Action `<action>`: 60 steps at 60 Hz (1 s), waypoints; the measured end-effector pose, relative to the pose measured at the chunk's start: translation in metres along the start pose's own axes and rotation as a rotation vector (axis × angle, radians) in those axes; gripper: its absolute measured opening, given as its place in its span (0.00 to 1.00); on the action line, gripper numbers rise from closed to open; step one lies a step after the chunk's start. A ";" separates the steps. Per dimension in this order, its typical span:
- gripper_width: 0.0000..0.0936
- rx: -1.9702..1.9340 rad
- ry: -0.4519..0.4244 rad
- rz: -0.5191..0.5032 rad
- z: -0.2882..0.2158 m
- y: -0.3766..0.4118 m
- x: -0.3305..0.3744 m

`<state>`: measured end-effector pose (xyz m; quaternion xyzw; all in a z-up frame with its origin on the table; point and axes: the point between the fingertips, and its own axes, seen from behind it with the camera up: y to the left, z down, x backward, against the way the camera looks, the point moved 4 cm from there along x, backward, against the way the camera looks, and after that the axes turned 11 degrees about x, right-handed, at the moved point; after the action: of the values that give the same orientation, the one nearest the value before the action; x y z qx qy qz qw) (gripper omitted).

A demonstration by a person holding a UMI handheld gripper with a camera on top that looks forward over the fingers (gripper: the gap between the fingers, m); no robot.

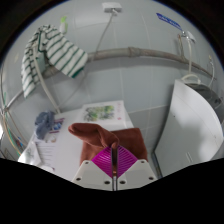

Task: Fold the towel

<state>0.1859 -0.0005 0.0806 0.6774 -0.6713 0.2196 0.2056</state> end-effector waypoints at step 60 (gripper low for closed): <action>0.90 0.092 -0.046 0.168 0.068 0.113 0.252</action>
<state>0.0744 -0.2473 0.1680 0.6321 -0.7197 0.2508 0.1396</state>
